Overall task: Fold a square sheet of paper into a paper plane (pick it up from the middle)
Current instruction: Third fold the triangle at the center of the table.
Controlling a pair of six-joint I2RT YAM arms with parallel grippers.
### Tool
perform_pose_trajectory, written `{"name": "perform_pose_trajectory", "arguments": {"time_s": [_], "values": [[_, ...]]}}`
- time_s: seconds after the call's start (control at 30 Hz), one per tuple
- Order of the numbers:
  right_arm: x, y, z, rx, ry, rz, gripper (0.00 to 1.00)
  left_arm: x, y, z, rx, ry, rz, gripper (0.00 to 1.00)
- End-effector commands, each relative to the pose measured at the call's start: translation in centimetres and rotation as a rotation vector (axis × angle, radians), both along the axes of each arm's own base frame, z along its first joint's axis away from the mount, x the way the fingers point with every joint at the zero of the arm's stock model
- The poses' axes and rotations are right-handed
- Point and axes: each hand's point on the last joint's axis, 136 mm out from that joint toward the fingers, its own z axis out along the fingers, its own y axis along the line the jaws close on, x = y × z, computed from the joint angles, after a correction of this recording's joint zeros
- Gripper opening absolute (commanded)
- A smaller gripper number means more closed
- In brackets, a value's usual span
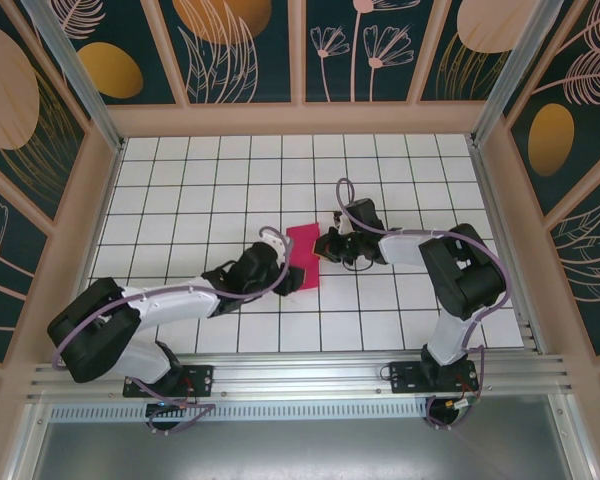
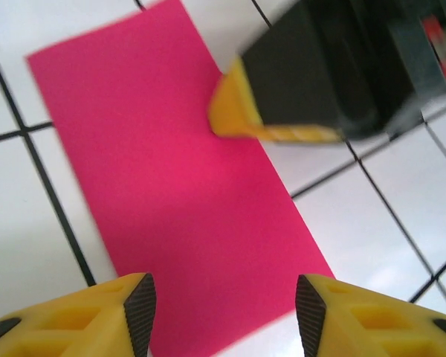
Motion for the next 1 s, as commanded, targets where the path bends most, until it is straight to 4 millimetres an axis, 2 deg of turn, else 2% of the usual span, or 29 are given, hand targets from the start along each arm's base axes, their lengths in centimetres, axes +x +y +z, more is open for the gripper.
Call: {"name": "perform_pose_trajectory", "arguments": {"time_s": [0.0,0.3,0.53,0.63,0.77,0.97], "values": [[0.2,0.6,0.3,-0.01,0.004,0.006,0.09,-0.8,-0.6,-0.3,0.098,-0.096,-0.058,0.56],[0.2,0.8,-0.1,-0.02,0.016,0.015,0.09,-2.7,-3.9,-2.4,0.295,-0.2,-0.15,0.61],[0.1,0.8,-0.2,-0.03,0.01,0.02,0.09,-1.7,-3.3,-2.7,0.374,-0.263,-0.079,0.61],[0.1,0.7,-0.4,-0.033,0.016,0.021,0.09,-1.5,-3.3,-2.1,0.365,-0.283,-0.07,0.53],[0.1,0.6,-0.6,-0.042,0.013,0.02,0.1,-1.5,-3.6,-1.2,0.342,-0.303,-0.083,0.31],[0.2,0.5,-0.8,-0.054,0.015,0.021,0.1,-1.5,-3.7,-0.6,0.329,-0.311,-0.082,0.08]]}}
